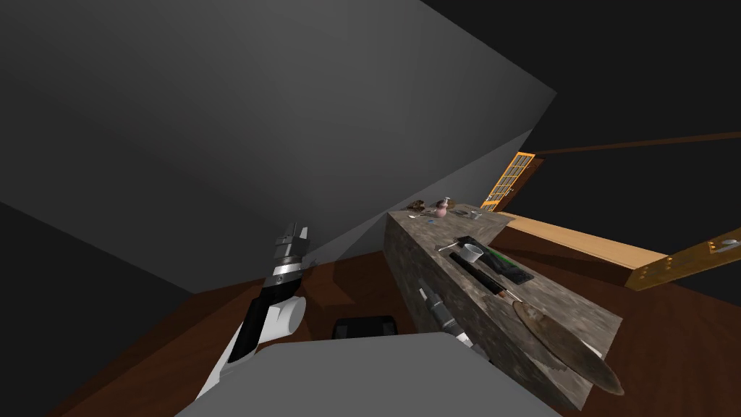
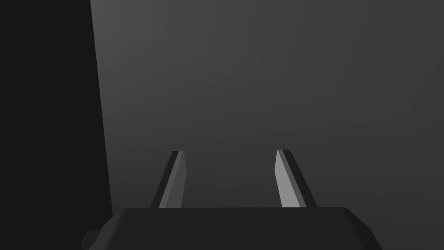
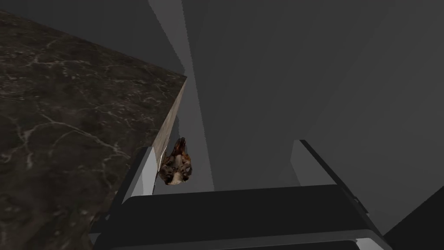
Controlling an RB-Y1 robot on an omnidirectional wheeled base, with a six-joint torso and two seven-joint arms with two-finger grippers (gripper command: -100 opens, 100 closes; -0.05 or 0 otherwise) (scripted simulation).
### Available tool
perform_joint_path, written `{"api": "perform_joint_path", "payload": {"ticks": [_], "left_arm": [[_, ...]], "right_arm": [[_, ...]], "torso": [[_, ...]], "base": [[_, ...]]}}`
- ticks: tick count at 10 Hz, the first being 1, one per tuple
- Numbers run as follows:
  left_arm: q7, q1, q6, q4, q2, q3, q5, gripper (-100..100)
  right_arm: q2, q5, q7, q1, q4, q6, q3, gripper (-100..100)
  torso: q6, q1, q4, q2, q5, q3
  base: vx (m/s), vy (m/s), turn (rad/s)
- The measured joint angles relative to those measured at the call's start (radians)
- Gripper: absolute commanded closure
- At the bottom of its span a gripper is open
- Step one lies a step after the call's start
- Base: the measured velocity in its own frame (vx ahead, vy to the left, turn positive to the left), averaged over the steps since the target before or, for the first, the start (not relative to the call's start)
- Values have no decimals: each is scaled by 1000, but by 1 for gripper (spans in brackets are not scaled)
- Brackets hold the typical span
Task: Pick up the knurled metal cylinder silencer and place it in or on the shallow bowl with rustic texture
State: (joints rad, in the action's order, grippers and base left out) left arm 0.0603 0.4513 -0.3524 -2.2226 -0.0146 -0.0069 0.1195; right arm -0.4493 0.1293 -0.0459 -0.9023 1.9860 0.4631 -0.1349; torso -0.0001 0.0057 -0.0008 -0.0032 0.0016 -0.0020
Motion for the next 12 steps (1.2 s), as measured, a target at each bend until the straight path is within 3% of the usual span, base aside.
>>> {"api": "perform_joint_path", "payload": {"ticks": [1,4,5,6,10,12], "left_arm": [[0,0,0,0,0,0,0,0],[0,0,0,0,0,0,0,0],[0,0,0,0,0,0,0,0],[0,0,0,0,0,0,0,0],[0,0,0,0,0,0,0,0],[0,0,0,0,0,0,0,0]], "right_arm": [[-31,7,-2,-50,-16,10,-5,-100],[-95,19,-11,-85,-96,6,-20,-100],[-124,28,-11,-119,-110,0,-29,-100],[-149,40,-1,-180,-118,-2,-40,-100],[-222,53,-3,-204,-210,-36,-65,-100],[-278,54,2,-270,-238,-27,-59,-100]], "torso": [[0,1,0,0,0,0],[0,-1,0,-2,0,-1],[0,0,0,-1,0,-1],[0,1,-1,-4,0,-2],[0,-3,0,0,-1,0],[0,-3,-1,-2,0,-1]], "base": [[60,99,13],[83,91,50],[131,103,119],[122,57,22],[71,48,59],[75,29,16]]}}
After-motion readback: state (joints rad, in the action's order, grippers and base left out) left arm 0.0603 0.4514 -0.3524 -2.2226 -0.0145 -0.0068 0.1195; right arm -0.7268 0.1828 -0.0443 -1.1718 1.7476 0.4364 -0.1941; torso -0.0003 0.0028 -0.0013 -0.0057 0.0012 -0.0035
